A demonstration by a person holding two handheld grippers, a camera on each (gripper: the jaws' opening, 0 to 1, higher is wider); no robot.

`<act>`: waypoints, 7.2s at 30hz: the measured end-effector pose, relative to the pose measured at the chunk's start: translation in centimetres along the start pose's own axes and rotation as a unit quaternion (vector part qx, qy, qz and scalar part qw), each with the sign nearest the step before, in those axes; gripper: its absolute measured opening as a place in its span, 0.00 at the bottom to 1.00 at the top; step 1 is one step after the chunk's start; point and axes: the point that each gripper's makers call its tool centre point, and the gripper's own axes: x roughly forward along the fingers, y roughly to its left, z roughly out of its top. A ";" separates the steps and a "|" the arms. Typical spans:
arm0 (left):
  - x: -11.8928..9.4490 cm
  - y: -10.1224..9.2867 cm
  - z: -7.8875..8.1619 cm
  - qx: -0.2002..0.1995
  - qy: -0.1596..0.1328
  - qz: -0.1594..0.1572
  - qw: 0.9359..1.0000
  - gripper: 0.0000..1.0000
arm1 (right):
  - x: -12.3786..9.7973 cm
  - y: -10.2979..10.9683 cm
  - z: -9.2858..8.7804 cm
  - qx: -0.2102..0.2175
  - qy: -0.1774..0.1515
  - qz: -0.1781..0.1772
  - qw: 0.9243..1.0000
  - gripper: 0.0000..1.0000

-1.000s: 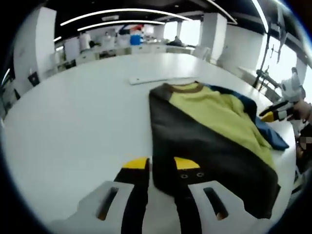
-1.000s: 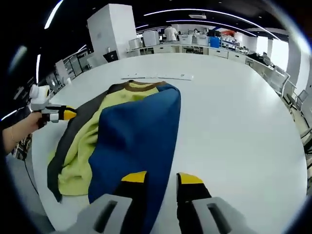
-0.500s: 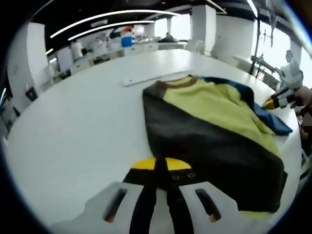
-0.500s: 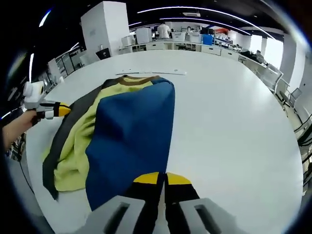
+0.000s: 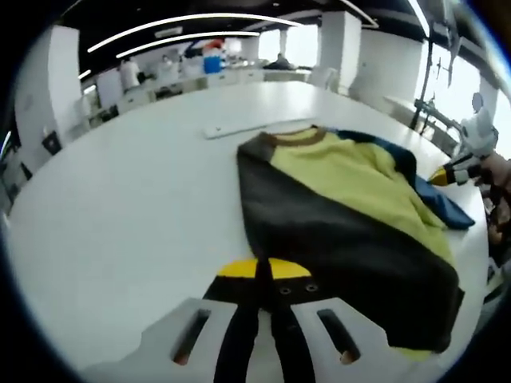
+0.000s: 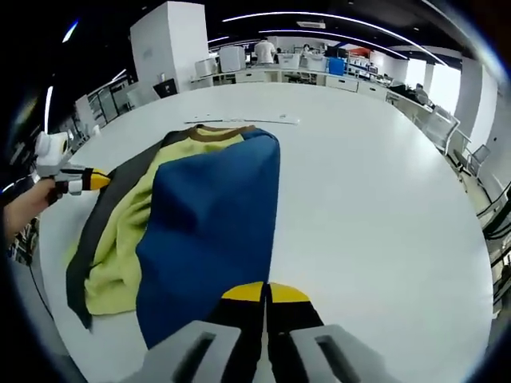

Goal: Fold the garment on the visible template until the final outline fits inside the template.

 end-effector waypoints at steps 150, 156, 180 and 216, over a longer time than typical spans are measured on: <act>-6.4 -17.6 -6.6 0.039 0.020 -0.084 0.996 0.00 | -3.3 -10.9 -2.6 0.037 0.016 -0.078 0.996 0.30; -6.9 -17.5 -6.1 0.026 0.015 -0.086 0.996 0.00 | -3.2 -11.0 -2.6 0.040 0.014 -0.078 0.996 0.26; -13.4 -7.8 -0.5 -0.089 -0.085 -0.017 0.992 0.00 | -4.4 -14.2 -3.4 0.032 0.026 -0.113 0.993 0.00; -15.3 10.7 -7.1 -0.085 -0.008 0.225 0.971 0.00 | -3.6 -19.2 -2.1 -0.010 0.062 -0.142 0.988 0.00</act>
